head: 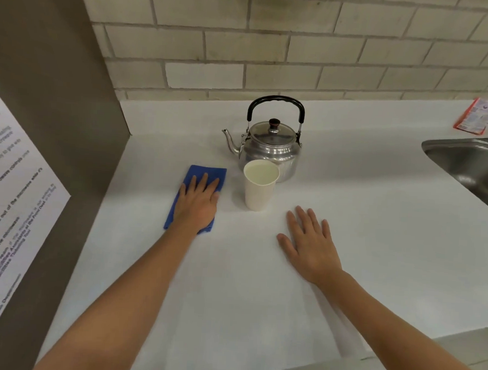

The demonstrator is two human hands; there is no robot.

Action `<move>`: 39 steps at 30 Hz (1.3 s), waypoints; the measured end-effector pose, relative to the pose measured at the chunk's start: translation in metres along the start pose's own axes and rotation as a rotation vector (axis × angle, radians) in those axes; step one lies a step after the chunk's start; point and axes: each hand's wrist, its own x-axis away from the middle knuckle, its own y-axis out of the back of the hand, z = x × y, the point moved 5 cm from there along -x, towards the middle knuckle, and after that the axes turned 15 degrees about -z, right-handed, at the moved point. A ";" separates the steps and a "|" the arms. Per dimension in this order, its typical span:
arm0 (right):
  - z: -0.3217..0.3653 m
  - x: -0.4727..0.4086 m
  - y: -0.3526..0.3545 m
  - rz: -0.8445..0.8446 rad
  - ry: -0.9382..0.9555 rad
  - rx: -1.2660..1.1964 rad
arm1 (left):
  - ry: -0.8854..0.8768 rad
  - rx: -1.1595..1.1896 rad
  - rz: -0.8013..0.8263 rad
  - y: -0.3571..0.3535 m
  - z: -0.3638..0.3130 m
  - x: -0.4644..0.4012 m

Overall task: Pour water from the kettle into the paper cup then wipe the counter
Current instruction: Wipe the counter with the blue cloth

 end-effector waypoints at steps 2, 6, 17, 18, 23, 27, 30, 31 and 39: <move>0.001 0.001 0.001 0.004 0.005 -0.009 | -0.030 0.032 -0.035 0.000 0.012 0.026; 0.001 0.001 0.001 0.012 0.003 -0.010 | 0.132 0.052 -0.026 0.009 0.054 0.038; -0.001 0.001 0.001 0.039 0.005 -0.004 | 0.010 0.098 -0.010 0.016 -0.013 0.120; -0.001 0.000 0.001 0.042 0.006 -0.002 | 0.033 0.102 -0.010 0.020 0.001 0.120; 0.002 0.000 0.002 0.048 -0.001 0.011 | 0.238 0.010 0.005 0.033 0.040 0.093; 0.002 0.000 0.002 0.034 0.000 0.030 | 0.219 0.038 0.003 0.023 -0.026 0.103; 0.000 0.000 0.001 0.068 0.003 0.034 | 0.095 0.075 0.002 0.021 -0.066 0.129; 0.000 0.001 0.001 0.076 0.005 0.034 | 0.054 0.082 0.002 0.020 -0.067 0.137; 0.002 0.001 0.003 0.046 -0.003 0.019 | 0.273 0.016 -0.006 0.032 -0.004 0.123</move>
